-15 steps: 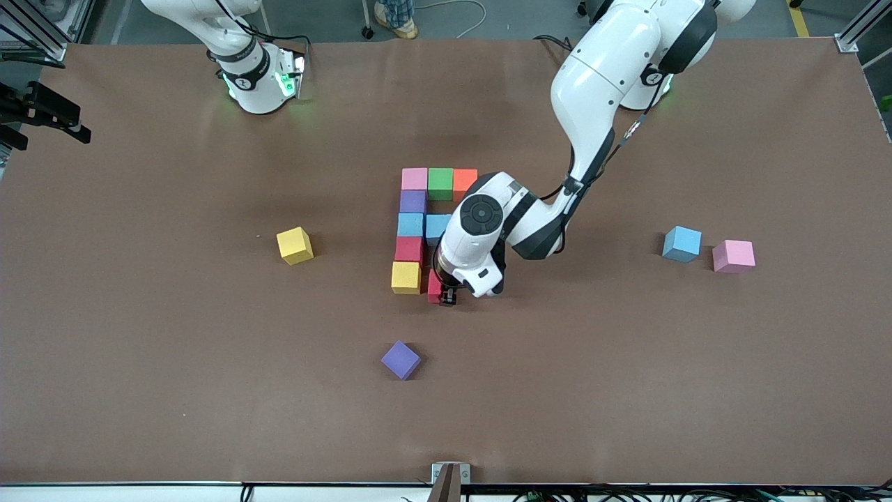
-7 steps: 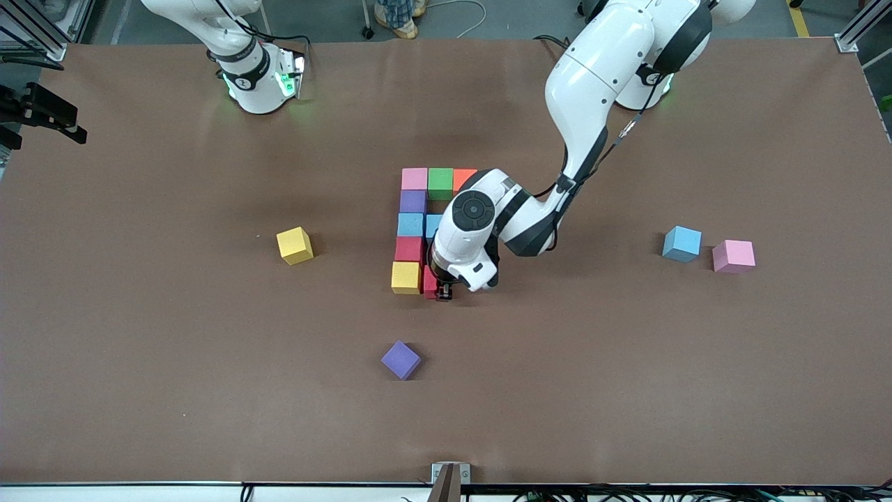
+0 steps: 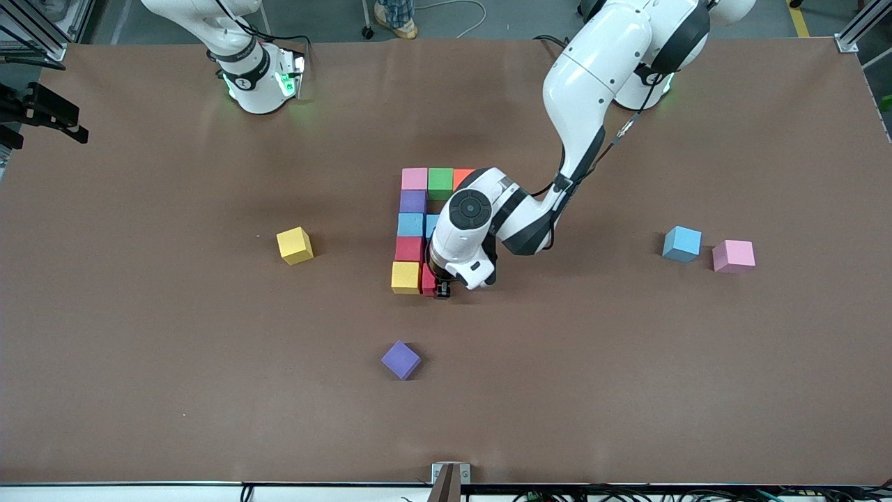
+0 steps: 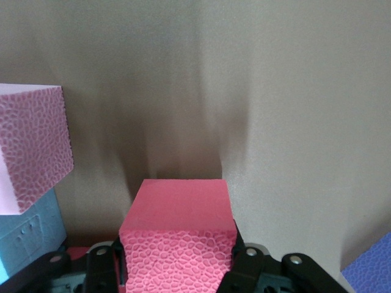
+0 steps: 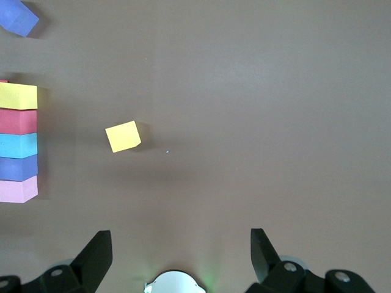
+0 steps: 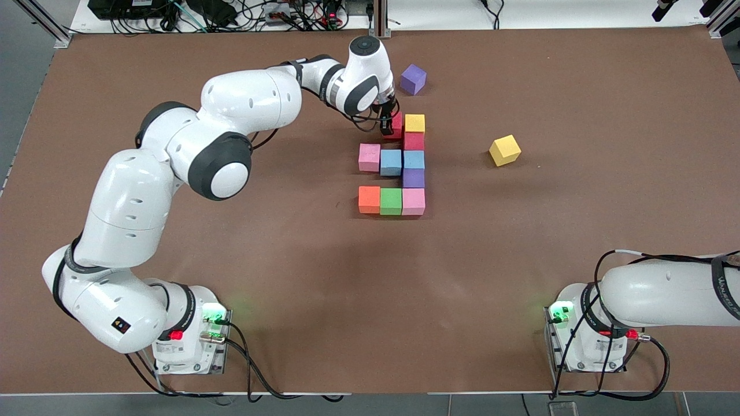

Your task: Arrange 11 blocks into digit 3

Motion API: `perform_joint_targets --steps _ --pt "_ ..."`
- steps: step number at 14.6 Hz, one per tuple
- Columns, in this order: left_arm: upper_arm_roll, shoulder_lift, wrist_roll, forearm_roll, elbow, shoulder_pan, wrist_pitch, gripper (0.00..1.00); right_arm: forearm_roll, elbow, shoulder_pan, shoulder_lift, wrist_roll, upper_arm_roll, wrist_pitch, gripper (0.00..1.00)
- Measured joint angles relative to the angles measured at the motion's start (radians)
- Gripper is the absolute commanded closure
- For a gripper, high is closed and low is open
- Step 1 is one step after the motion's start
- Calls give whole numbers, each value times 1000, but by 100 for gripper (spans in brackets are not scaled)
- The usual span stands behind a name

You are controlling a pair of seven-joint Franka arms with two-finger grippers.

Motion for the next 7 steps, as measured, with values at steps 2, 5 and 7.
perform_joint_targets --steps 2,5,7 --pt "0 3 -6 0 0 -1 -1 90 -6 0 0 0 0 0 -4 0" --pt "0 6 -30 0 0 -7 -1 89 -14 -1 2 0 0 1 -5 0" --pt "0 7 -38 0 0 -8 -1 86 -15 -1 4 0 0 1 -5 0"
